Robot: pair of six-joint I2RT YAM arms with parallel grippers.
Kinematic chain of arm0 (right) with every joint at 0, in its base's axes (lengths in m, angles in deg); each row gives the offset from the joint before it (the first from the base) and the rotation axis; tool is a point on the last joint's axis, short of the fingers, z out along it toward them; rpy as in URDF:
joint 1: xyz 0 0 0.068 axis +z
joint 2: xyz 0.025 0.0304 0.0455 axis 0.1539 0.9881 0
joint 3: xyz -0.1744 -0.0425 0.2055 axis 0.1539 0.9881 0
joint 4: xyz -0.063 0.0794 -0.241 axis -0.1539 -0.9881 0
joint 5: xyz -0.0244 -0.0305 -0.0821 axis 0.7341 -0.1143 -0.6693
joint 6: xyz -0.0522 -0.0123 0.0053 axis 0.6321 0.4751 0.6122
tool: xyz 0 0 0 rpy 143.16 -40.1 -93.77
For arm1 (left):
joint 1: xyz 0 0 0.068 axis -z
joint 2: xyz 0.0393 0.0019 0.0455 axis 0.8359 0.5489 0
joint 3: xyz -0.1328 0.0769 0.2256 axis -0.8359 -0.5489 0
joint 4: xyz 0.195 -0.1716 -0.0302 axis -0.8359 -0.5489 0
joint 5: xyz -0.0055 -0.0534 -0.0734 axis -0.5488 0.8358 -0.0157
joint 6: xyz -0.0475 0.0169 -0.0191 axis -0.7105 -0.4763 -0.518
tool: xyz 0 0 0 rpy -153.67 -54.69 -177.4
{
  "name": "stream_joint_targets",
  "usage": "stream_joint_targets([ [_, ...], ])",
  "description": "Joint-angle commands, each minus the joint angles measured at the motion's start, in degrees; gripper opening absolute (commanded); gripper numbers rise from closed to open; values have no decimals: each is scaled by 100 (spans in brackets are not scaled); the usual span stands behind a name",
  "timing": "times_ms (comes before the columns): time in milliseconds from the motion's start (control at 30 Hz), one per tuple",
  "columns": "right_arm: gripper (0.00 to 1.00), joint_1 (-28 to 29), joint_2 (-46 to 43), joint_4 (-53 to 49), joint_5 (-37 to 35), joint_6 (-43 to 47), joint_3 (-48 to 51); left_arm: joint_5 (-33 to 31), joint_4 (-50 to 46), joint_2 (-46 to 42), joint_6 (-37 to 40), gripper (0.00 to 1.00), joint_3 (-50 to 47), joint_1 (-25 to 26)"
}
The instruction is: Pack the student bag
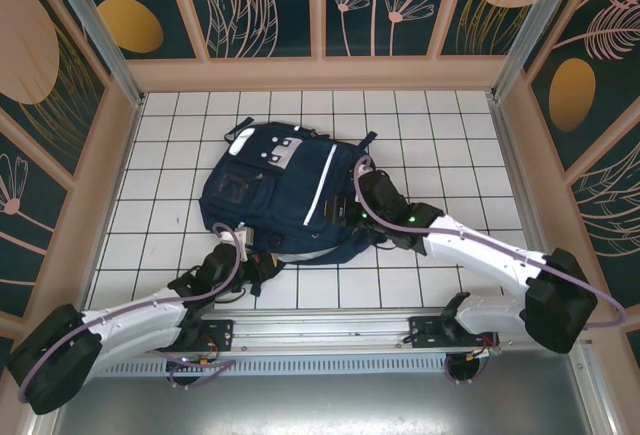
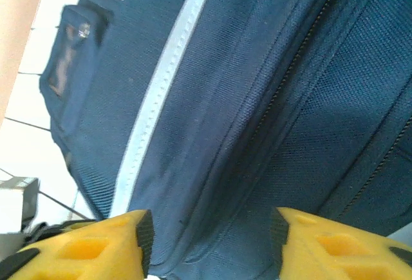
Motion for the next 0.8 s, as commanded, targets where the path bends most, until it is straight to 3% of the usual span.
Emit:
stream_joint_targets([
  [0,56,22,467,-784,-239,108,-777,302,-536,-194,211,0,107,14],
  [233,54,476,1198,-1190,397,-62,-1562,588,-594,-588,105,3,186,14],
  [533,54,620,1038,-681,574,-605,-1010,1299,156,534,353,7,430,85],
  [700,55,524,828,-1001,-55,-633,-943,1263,230,892,556,12,809,420],
  [767,55,361,696,-1131,-354,-603,-960,1238,391,1285,580,19,1029,505],
])
